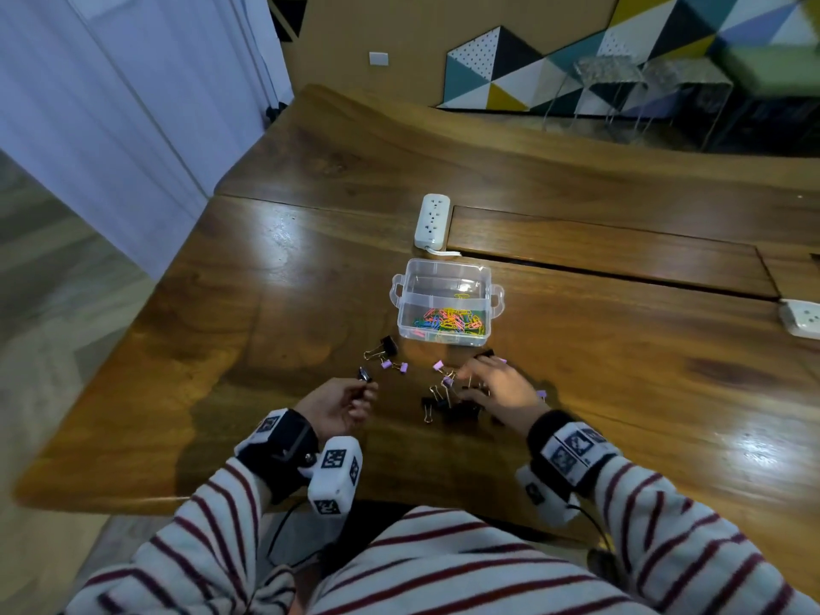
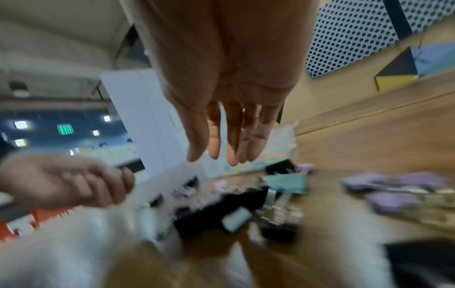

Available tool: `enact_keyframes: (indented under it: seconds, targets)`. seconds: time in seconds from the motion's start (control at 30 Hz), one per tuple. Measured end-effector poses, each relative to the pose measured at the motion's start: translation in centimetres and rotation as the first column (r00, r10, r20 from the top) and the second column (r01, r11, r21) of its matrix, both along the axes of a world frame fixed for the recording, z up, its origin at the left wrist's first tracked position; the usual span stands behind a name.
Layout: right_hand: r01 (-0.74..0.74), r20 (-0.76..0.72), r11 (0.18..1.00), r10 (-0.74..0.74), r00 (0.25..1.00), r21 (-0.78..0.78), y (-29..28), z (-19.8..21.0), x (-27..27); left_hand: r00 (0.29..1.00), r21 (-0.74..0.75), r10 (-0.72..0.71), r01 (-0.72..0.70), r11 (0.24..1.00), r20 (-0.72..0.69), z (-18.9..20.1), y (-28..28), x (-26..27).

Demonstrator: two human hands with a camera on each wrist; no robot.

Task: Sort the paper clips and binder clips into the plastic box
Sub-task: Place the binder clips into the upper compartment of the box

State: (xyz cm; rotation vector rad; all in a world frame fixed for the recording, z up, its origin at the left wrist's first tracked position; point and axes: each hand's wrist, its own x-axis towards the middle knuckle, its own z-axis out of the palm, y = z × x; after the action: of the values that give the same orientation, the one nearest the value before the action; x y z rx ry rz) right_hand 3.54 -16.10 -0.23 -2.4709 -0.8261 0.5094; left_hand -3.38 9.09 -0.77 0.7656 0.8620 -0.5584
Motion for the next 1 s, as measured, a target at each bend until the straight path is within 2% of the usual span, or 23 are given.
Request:
enact_keyframes:
  seconds: [0.07, 0.2, 0.4, 0.5, 0.57, 0.63, 0.67, 0.73, 0.77, 0.8, 0.83, 0.9, 0.93, 1.0]
  targets:
    - [0.017, -0.027, 0.989, -0.021, 0.999, -0.144, -1.4, -0.6, 0.3, 0.999, 0.048, -0.025, 0.024, 0.999, 0.022, 0.8, 0.1, 0.8]
    - [0.013, 0.098, 0.985, 0.004, 0.995, -0.17, -1.2, -1.3, 0.3, 0.988, 0.178, -0.108, 0.087, 0.98, 0.113, 2.5, -0.7, 3.1]
    - [-0.149, 0.128, 0.904, 0.216, 0.968, -0.401, 0.3, -2.5, 0.7, 0.952, 0.143, -0.281, 0.264, 0.954, 0.121, 3.5, -2.3, 5.7]
    - [-0.172, 0.114, 0.912, 0.229, 0.967, -0.373, 0.0, -2.6, 1.1, 0.942, 0.152, -0.316, 0.297, 0.943, 0.116, 3.8, -2.7, 7.1]
    - [-0.106, 0.101, 0.975, 0.128, 0.987, -0.196, -0.5, -2.1, 1.5, 0.947, 0.153, -0.298, 0.279, 0.948, 0.117, 4.3, -2.7, 8.4]
    - [0.083, -0.021, 0.995, -0.082, 0.996, 0.062, -1.4, -1.1, 1.9, 0.953, 0.175, -0.277, 0.254, 0.951, 0.122, 5.3, -2.6, 9.9]
    - [0.212, -0.159, 0.96, -0.184, 0.97, 0.181, -2.0, -0.8, 2.2, 0.953, 0.19, -0.275, 0.248, 0.95, 0.13, 5.8, -2.6, 10.7]
    - [0.471, -0.498, 0.814, -0.27, 0.824, 0.339, -2.9, -0.3, 2.6, 0.946, 0.224, -0.293, 0.258, 0.94, 0.141, 6.7, -2.5, 12.6]
    - [0.573, -0.62, 0.738, -0.272, 0.736, 0.357, -3.3, -0.3, 2.7, 0.942, 0.242, -0.304, 0.264, 0.934, 0.145, 7.1, -2.6, 13.4]
    - [0.644, -0.704, 0.677, -0.259, 0.662, 0.356, -3.5, -0.3, 2.9, 0.938, 0.274, -0.313, 0.265, 0.924, 0.148, 7.2, -2.7, 14.3]
    - [0.679, -0.745, 0.646, -0.249, 0.618, 0.348, -3.7, -0.3, 2.9, 0.932, 0.318, -0.333, 0.275, 0.907, 0.144, 7.1, -3.0, 14.9]
    - [0.694, -0.757, 0.624, -0.24, 0.608, 0.359, -4.0, -0.4, 2.7, 0.893, 0.463, -0.437, 0.344, 0.817, 0.107, 6.5, -3.6, 16.0]
    - [0.69, -0.753, 0.618, -0.229, 0.617, 0.377, -4.3, -0.5, 2.6, 0.848, 0.561, -0.525, 0.401, 0.724, 0.071, 6.0, -4.0, 16.4]
    - [0.686, -0.751, 0.621, -0.226, 0.621, 0.38, -4.7, -0.3, 2.3, 0.68, 0.723, -0.73, 0.541, 0.429, -0.076, 5.0, -4.6, 16.8]
